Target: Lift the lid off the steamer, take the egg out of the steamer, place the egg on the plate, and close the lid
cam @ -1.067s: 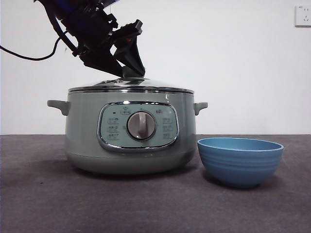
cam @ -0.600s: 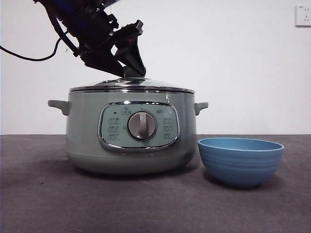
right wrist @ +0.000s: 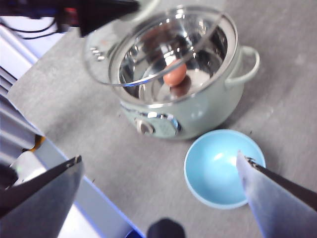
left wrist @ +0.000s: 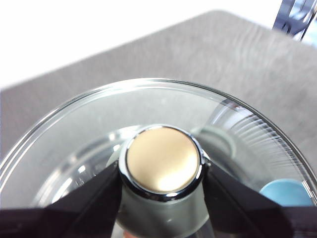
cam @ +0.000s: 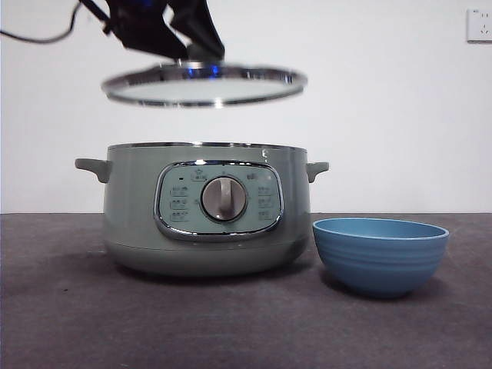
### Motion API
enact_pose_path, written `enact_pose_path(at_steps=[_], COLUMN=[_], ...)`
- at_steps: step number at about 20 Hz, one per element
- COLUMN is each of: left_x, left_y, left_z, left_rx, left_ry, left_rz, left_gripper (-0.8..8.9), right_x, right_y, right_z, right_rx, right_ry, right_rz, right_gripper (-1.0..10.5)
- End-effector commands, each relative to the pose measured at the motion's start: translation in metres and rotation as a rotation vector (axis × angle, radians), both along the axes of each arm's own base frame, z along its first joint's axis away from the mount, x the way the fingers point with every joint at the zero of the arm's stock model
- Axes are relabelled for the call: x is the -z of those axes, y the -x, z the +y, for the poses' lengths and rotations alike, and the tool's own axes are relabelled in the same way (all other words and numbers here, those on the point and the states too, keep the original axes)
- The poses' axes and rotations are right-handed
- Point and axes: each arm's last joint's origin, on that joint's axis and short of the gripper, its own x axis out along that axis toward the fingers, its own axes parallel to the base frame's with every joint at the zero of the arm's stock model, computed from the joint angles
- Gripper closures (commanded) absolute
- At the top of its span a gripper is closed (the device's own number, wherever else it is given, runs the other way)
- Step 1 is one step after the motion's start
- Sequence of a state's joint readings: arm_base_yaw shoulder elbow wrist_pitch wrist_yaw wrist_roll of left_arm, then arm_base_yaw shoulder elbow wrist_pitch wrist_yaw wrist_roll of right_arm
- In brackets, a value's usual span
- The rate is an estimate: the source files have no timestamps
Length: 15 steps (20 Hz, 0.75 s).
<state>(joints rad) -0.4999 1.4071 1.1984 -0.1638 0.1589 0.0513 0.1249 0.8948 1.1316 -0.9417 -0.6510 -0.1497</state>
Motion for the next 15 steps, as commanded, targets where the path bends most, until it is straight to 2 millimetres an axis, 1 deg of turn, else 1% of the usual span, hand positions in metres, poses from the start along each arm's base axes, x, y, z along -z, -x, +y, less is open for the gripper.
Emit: enact_pose_path(at_steps=[1,4,7,9,11,15], left_x=[-0.041,-0.065,-0.084,-0.092,-0.097,-0.101], left_y=[0.022,0.053,0.085,0.106,0.126,0.156], left_z=[0.011,0.029,0.047,0.059,0.07,0.088], left_rx=[0.001,0.0,-0.017,-0.036,-0.054,-0.1], left_ry=[0.079,0.104,0.123,0.124,0.118,0.107], left_rz=[-0.131,-0.179,-0.222,-0.233,-0.232,-0.237], left_gripper=[8.22,8.22,8.22,8.22,8.22,8.22], right_x=[-0.002,-0.002,0.002,0.007,0.017,0.041], right_y=[-0.007,-0.021,-0.042,-0.057,-0.074,-0.102], right_z=[0.001,0.009,0.029,0.048,0.076,0.127], right_rx=[0.018,0.008,-0.043,-0.054,-0.052,-0.037], right_ry=[-0.023,-0.054,-0.085,-0.08,-0.062,-0.011], right_rz=[-0.005,-0.012,-0.016,-0.026,-0.041,-0.049], right_gripper=[3.5,3.5,3.5,3.5,3.5,3.5])
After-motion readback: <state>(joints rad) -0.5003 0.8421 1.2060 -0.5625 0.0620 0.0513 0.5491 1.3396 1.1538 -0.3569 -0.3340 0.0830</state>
